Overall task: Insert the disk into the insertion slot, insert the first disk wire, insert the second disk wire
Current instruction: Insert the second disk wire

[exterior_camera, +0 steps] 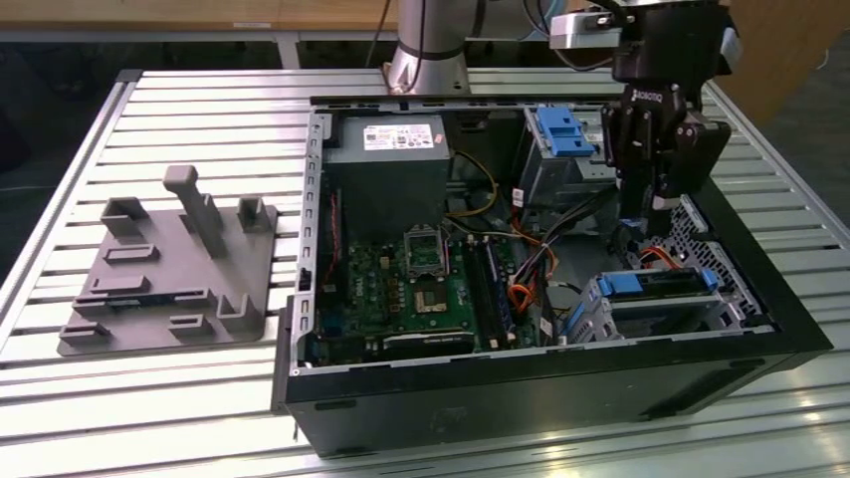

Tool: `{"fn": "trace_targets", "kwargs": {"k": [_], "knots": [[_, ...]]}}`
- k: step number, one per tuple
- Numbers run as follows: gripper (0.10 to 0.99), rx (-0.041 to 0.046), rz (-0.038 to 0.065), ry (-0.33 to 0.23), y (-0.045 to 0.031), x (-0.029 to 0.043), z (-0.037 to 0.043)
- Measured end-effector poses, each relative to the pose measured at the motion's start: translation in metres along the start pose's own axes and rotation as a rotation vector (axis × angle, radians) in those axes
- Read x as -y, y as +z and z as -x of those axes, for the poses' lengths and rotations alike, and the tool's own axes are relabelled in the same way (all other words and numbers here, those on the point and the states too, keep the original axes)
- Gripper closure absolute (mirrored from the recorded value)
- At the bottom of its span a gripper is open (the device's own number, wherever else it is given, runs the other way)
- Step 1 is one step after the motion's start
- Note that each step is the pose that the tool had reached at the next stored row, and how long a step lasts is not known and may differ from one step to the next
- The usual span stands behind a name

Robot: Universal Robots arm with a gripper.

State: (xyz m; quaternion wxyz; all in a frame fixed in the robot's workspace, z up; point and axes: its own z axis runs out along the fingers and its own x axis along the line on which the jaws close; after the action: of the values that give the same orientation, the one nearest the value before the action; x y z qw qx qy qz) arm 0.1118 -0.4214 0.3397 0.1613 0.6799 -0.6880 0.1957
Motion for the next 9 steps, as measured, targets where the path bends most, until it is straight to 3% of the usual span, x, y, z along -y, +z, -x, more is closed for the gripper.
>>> {"fn": "trace_targets", "kwargs": {"k": [3, 9], "knots": [[0.612, -0.0102, -0.007, 0.003, 0.0018, -0.0026, 0.0016], [0.612, -0.0103, -0.007, 0.003, 0.0035, 0.0001, 0.0026]]}}
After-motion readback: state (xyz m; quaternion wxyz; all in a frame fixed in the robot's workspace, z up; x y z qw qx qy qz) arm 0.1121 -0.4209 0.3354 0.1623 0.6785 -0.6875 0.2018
